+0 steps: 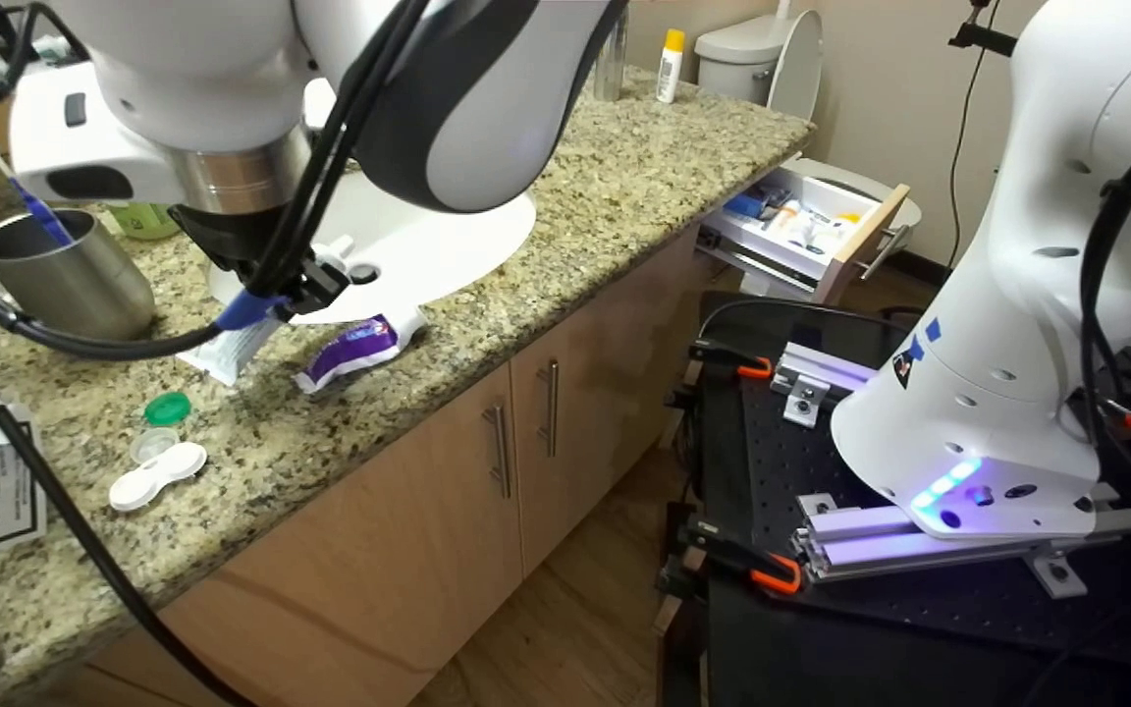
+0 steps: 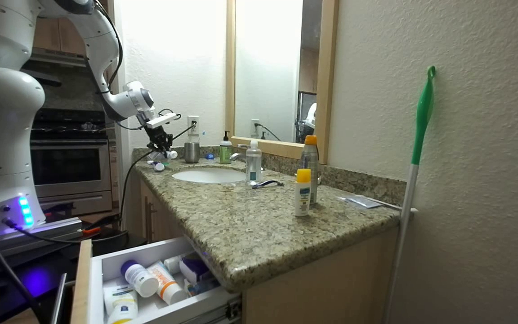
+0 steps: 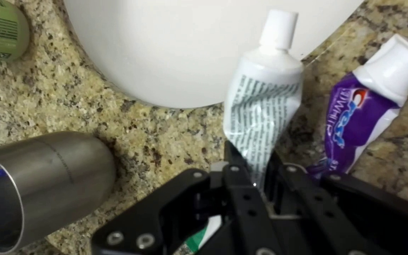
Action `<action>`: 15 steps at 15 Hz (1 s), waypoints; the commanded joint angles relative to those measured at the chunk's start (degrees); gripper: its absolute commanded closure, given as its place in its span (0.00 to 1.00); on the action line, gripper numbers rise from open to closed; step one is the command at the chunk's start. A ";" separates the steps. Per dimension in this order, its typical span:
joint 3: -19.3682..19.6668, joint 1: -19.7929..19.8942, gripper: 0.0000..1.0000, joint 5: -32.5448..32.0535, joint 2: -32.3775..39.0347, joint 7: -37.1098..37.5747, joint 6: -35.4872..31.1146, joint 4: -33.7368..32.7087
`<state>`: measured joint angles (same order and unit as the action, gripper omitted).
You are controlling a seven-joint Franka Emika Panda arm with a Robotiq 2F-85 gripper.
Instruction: Move the white tube to the left side of the sink counter
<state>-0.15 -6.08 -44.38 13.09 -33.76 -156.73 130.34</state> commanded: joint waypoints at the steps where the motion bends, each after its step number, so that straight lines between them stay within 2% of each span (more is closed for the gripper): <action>1: -0.85 0.73 0.58 -2.17 2.85 2.86 0.91 -2.73; 3: -2.18 1.52 0.56 0.82 3.73 0.92 1.19 -2.73; 8: -3.77 1.79 0.21 3.91 3.96 0.42 1.39 -3.30; 11: -5.96 3.26 0.02 10.89 -0.04 -3.61 2.76 -2.27; 13: -6.32 3.33 0.00 15.60 -4.69 -5.34 5.24 -1.17; 15: -7.28 4.00 0.00 22.73 -9.39 -11.00 7.83 0.01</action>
<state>-5.31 -3.92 -29.08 11.41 -38.27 -153.30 127.39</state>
